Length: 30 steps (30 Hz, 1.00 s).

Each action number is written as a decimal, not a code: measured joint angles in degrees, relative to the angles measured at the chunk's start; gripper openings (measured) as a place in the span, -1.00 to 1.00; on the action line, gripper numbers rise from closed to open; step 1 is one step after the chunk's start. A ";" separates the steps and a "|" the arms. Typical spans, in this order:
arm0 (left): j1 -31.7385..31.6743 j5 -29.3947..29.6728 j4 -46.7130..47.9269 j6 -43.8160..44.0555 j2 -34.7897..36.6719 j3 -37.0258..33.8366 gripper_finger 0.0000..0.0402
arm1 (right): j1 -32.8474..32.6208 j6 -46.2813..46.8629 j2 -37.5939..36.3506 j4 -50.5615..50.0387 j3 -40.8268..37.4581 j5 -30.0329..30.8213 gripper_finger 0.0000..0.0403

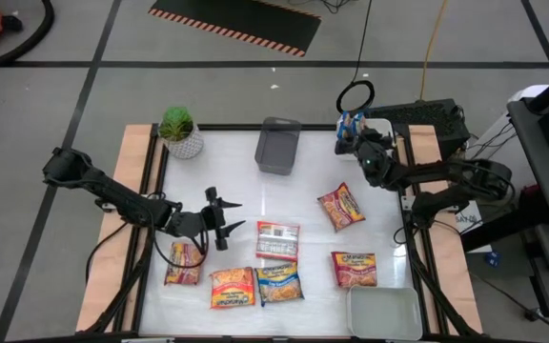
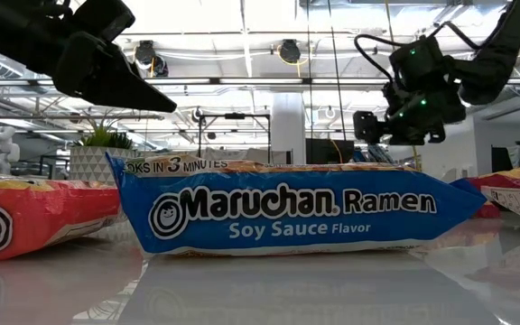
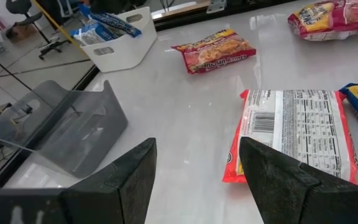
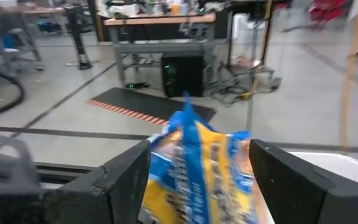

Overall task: Sort Maruchan noodles
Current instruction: Put the top blue noodle pack into the white bin

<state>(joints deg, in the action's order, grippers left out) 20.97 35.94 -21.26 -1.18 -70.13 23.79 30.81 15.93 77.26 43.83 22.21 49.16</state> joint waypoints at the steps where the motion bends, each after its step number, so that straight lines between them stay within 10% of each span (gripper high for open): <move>1: -0.15 -0.02 0.00 -0.29 0.00 0.00 0.18 | 0.49 0.94 0.11 -0.75 0.65 -1.63 0.32; 13: -2.26 -1.56 -0.02 0.31 0.00 0.00 0.18 | 2.23 -1.85 7.09 -5.91 6.38 -4.12 0.29; 30: -2.10 -3.15 -0.02 1.52 0.00 0.00 0.18 | 2.12 -3.24 7.93 -5.41 6.35 -2.79 -0.39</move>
<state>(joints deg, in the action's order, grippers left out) 18.87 32.80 -21.28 0.34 -70.13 23.79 32.93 12.68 85.19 38.41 28.56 46.37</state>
